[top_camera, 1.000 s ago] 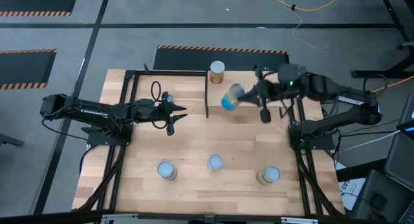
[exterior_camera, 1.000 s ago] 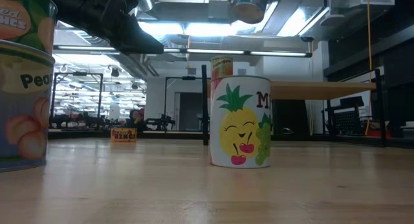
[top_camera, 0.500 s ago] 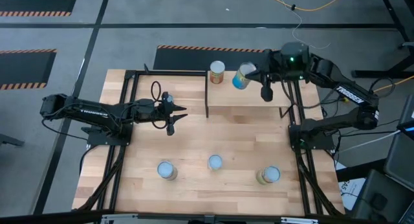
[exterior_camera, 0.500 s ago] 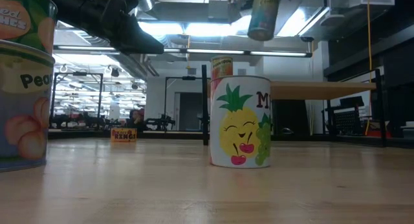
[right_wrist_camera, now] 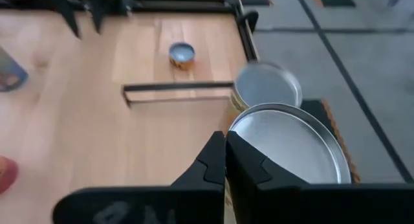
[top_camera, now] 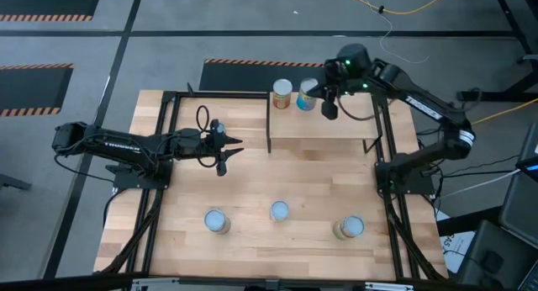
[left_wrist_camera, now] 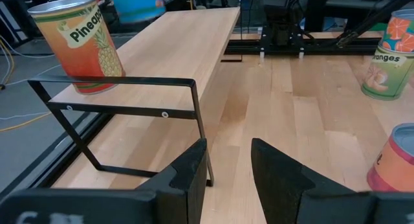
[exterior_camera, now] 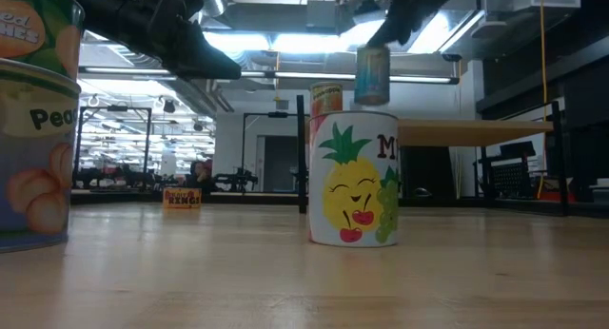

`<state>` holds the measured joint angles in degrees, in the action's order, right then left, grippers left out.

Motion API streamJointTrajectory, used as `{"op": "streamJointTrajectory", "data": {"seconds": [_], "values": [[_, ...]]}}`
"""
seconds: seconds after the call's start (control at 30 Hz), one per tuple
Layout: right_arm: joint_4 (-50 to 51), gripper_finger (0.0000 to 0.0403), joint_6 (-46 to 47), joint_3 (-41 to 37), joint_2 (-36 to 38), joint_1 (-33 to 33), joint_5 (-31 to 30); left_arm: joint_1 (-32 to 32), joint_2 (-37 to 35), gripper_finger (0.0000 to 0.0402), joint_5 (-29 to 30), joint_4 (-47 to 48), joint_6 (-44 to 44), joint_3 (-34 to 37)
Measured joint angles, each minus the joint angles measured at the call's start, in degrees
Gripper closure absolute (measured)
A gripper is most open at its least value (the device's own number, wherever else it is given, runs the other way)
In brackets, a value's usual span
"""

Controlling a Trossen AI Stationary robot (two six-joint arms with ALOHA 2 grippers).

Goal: Pick and place cans onto a shelf
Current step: Put the blue canned cherries on the shelf

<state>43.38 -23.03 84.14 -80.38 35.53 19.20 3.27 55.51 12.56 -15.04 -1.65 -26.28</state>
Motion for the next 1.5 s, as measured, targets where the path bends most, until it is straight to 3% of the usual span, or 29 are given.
{"op": "streamJointTrajectory", "data": {"seconds": [0.43, 1.2, 1.5], "values": [[-1.1, 0.0398, -2.8, 0.0, -5.7, 4.8, 0.0, 0.0, 0.0, 0.0288, 0.0, 0.0, 0.0, 0.0], [-1.6, 0.0398, -2.8, 0.0, -8.9, 4.8, 0.0, 0.0, 0.0, 0.0288, 0.0, 0.0, 0.0, 0.0], [-1.5, 0.0375, -2.7, 0.0, -8.9, 4.8, 0.0, 0.0, 0.0, 0.0288, 0.0, 0.0, 0.0, 0.0]]}}
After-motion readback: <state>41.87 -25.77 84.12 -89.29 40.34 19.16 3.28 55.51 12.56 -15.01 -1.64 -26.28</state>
